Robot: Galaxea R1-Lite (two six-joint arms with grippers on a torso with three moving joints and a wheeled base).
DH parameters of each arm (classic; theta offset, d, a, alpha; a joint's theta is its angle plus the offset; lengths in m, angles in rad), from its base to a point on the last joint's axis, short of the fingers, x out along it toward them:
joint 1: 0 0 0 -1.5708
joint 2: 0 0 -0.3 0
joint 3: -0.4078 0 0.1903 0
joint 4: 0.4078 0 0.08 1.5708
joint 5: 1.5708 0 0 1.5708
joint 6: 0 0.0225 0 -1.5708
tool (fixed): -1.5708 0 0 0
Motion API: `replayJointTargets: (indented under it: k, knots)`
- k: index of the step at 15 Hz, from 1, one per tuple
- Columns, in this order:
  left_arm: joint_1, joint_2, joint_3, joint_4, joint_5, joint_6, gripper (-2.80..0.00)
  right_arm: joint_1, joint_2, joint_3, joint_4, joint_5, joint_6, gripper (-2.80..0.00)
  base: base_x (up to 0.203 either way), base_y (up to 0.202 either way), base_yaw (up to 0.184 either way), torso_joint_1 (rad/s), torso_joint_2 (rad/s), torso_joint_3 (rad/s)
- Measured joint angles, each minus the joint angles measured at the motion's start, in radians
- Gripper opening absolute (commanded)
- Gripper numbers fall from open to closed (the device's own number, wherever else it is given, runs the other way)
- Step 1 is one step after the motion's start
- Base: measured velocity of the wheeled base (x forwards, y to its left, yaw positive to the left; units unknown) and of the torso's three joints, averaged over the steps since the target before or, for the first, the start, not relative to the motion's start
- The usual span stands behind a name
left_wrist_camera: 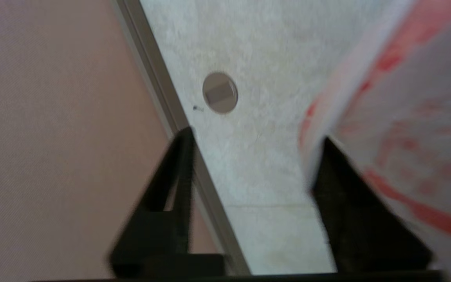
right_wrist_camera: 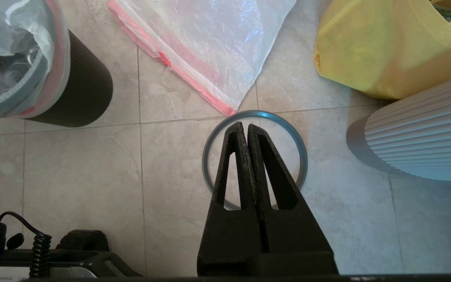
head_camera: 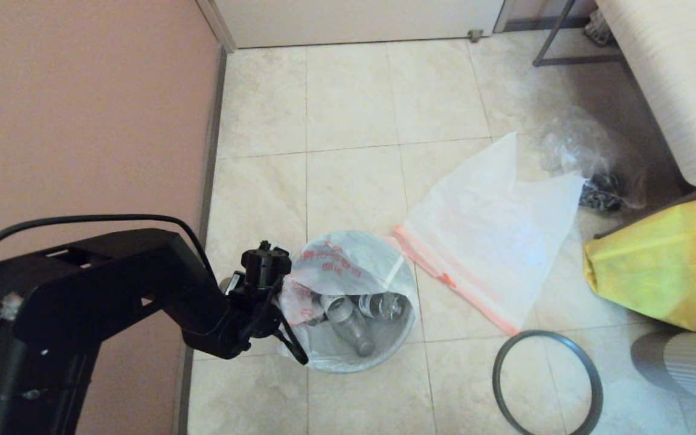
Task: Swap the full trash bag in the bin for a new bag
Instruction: Place the trash bag on the floor
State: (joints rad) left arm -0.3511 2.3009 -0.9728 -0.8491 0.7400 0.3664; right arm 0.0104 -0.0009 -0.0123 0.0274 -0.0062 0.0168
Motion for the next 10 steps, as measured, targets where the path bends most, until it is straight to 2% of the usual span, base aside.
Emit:
replayJointTargets:
  k: [10]
  knots:
    - [0.0, -0.037, 0.004, 0.061, 0.012, 0.0, -2.8, 0.0, 0.0, 0.0, 0.0, 0.0, 0.0, -2.8, 0.0, 0.0, 0.0, 0.0, 0.0, 0.0]
